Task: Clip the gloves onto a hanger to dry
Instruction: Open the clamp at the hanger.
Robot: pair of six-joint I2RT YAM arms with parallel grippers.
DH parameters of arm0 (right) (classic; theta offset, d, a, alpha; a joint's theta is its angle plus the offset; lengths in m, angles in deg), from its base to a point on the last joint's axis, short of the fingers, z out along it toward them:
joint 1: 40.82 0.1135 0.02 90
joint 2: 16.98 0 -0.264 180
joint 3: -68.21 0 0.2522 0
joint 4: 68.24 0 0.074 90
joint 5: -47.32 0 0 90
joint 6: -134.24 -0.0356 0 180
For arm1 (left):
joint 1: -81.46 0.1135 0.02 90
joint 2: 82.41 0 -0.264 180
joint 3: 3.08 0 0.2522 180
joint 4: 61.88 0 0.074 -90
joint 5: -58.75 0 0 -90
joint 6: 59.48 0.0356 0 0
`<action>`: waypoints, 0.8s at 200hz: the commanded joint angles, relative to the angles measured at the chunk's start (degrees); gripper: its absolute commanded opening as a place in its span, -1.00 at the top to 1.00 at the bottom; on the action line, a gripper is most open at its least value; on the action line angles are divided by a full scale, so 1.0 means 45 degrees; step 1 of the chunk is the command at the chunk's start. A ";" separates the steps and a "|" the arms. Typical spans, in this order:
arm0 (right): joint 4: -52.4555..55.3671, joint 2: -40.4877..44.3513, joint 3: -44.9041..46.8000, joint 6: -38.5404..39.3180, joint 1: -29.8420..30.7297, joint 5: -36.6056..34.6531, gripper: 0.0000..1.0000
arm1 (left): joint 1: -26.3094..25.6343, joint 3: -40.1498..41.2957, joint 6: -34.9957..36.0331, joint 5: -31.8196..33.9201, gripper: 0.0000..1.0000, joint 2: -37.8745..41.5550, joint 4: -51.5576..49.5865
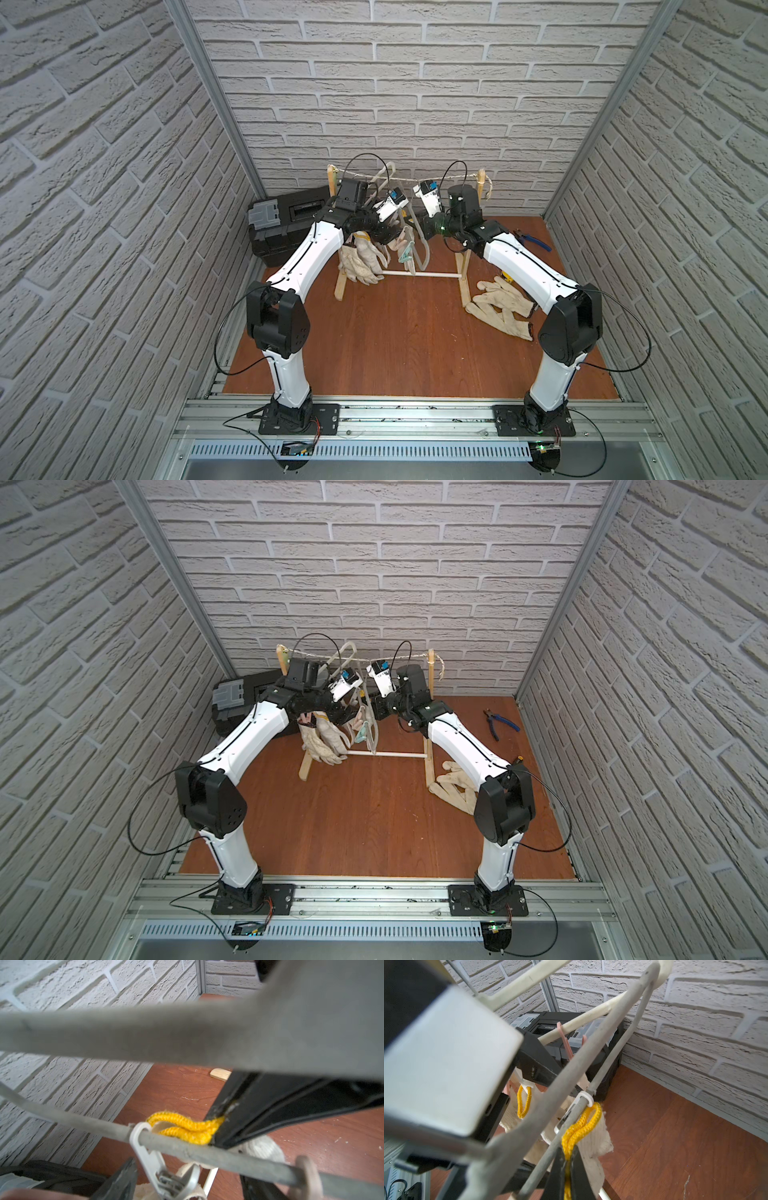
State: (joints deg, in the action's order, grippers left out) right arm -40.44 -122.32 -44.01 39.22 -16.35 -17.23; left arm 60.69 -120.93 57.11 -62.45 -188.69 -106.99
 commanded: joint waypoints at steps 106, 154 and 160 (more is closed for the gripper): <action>0.0393 0.0049 -0.0310 0.0474 -0.0429 0.1384 0.95 | 0.0528 -0.1927 -0.0140 -0.2855 -0.04 -0.1177 -0.2364; 0.0444 0.0032 -0.0352 0.0478 -0.0435 0.1580 0.95 | 0.0651 -0.1966 -0.0831 -0.3455 0.04 -0.1265 -0.1956; 0.0453 0.0030 -0.0362 0.0494 -0.0426 0.1600 0.95 | 0.0671 -0.1947 -0.0950 -0.3489 0.05 -0.1287 -0.1860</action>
State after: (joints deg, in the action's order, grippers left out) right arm -37.86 -122.32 -44.01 40.47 -18.27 -11.79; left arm 62.89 -128.21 55.38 -74.86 -193.61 -117.00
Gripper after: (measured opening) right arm 0.065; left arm 0.484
